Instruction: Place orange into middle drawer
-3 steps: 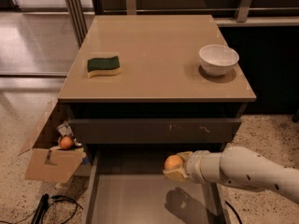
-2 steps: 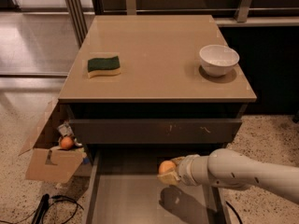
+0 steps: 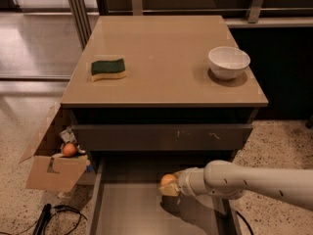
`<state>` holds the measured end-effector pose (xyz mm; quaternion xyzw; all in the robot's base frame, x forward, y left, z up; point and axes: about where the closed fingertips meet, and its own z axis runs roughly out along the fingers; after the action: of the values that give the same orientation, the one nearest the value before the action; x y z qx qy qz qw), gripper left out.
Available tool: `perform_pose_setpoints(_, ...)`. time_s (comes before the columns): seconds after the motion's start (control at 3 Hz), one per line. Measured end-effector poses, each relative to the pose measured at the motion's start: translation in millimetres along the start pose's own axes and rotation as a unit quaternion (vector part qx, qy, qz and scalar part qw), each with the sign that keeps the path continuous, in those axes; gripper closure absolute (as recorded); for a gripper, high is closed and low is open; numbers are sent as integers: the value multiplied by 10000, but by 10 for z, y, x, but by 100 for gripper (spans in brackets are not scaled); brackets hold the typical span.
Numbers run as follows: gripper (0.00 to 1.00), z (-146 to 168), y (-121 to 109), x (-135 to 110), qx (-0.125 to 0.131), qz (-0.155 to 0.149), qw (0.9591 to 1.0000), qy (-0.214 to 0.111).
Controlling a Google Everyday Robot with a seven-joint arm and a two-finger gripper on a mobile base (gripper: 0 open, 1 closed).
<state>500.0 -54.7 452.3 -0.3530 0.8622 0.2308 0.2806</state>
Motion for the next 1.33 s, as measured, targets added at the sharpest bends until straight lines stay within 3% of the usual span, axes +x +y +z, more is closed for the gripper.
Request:
perform_pose_setpoints(0.67,100,445,-102,371,-174,-218,9987,-422)
perform_pose_setpoints(1.0,100,547,-131,520,-130,-350,9979,-533)
perform_pose_setpoints(1.33,82,558,-124,536,-139,-354,9979,-531)
